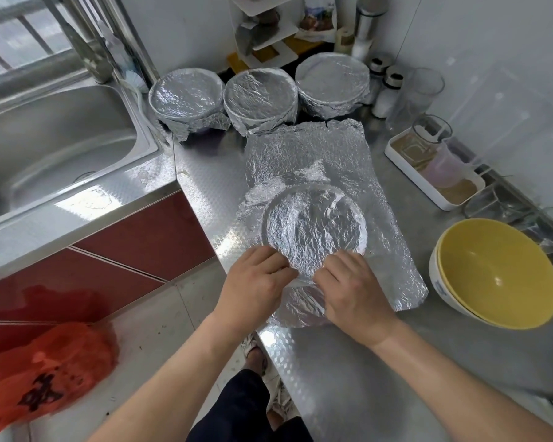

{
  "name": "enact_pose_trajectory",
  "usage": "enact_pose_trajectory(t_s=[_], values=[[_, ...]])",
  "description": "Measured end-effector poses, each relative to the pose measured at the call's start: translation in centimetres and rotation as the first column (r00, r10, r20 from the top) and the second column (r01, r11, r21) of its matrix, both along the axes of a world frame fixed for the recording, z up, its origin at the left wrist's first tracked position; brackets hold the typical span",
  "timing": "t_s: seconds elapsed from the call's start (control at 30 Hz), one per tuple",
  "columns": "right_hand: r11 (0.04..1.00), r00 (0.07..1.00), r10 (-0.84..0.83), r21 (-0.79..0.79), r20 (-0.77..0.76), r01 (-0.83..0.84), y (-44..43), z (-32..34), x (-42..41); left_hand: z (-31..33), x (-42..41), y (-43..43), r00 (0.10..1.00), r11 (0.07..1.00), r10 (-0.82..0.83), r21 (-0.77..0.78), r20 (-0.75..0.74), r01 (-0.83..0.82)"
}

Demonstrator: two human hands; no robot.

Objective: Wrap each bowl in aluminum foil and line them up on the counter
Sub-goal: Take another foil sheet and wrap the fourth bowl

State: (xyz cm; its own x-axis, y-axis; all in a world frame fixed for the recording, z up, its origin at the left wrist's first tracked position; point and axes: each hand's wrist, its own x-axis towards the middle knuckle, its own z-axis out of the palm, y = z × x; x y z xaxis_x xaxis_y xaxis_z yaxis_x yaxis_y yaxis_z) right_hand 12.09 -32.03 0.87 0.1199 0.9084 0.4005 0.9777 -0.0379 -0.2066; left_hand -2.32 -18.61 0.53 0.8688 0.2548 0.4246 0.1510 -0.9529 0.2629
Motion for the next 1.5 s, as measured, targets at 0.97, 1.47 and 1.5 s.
enact_pose_trajectory(t_s=[0.97, 1.47, 1.5], values=[[0.781, 0.024, -0.421, -0.349, -0.907, 0.517, -2.1, -1.3, 1.0, 2.4, 8.3, -7.4, 0.935, 0.953, 0.204, -0.161, -0.288, -0.258], [0.687, 0.404, -0.717, -0.476, -0.569, 0.549, 0.9, 1.3, 1.9, 2.8, 2.4, 2.7, 0.728, 0.732, 0.510, -0.213, -0.459, -0.647], [0.696, 0.419, -0.711, -0.479, -0.565, 0.535, 1.0, 1.4, 2.2, 3.0, 2.4, 2.8, 0.731, 0.728, 0.509, -0.224, -0.455, -0.647]])
